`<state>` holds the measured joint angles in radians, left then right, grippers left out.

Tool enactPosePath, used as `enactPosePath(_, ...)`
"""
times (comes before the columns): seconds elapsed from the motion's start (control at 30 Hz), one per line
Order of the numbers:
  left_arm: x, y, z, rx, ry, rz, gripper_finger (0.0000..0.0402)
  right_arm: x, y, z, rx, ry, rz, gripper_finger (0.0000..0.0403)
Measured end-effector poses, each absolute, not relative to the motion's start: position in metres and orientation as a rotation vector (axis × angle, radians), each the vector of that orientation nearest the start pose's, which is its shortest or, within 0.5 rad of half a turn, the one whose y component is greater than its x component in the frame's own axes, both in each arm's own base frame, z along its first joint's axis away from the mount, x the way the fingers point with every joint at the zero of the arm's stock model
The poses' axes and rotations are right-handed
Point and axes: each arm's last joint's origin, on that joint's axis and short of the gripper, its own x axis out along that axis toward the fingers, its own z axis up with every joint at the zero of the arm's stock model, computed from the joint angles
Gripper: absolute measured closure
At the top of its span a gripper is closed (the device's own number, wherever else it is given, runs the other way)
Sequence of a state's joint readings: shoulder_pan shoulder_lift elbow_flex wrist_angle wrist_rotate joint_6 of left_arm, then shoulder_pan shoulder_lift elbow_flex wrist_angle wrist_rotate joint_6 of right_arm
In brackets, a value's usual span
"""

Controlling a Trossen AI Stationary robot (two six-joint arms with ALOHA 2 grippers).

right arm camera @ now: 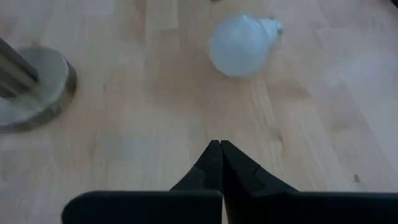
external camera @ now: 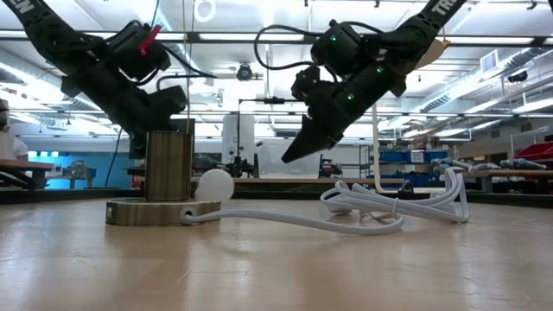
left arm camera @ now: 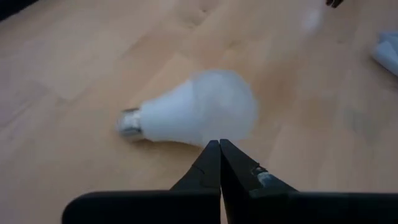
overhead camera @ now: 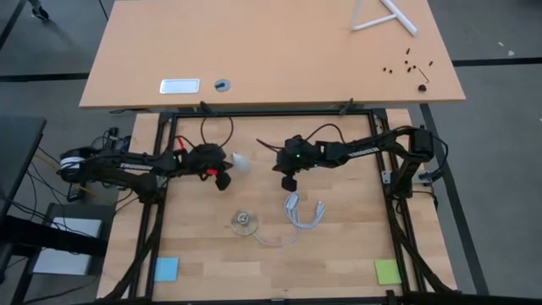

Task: Screw lightbulb
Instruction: Insert the white lightbulb into the golden lamp

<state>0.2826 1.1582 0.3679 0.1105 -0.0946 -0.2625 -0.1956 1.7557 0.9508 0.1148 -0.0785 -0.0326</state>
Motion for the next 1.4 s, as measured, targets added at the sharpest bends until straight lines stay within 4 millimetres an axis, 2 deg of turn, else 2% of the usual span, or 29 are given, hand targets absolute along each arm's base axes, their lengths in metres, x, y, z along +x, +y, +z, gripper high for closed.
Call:
enactPosePath(0.13,0.197,0.059,0.152,-0.279,0.629,0.483,0.0401,0.353,-0.066,0.171,0.078,0.627,-0.082,0.0398)
enactPosePath(0.27,0.193,0.066,0.151,-0.186,0.629,0.716,0.0401,0.355,-0.065,0.174,0.073,0.595,-0.077,0.0398)
enactPosePath(0.37,0.189,0.077,0.151,-0.196,0.620,0.782,0.0401,0.356,-0.065,0.174,0.078,0.590,-0.078,0.0398)
enactPosePath(0.53,0.187,0.100,0.142,-0.288,0.621,0.787,0.0401,0.356,-0.065,0.175,0.076,0.576,-0.078,0.0398)
enactPosePath(0.73,0.198,0.131,0.125,-0.348,0.534,0.766,0.0401,0.357,-0.066,0.176,0.066,0.564,-0.077,0.0398)
enactPosePath(0.93,0.216,0.154,0.110,-0.338,0.570,0.730,0.0401,0.354,-0.077,0.175,0.048,0.578,-0.125,0.0398)
enactPosePath(1.13,0.233,0.171,0.113,-0.295,0.567,0.728,0.0401,0.352,-0.083,0.175,0.047,0.584,-0.144,0.0398)
enactPosePath(1.4,0.229,0.204,0.129,-0.347,0.477,0.823,0.0401,0.352,-0.083,0.174,0.035,0.596,-0.140,0.0398)
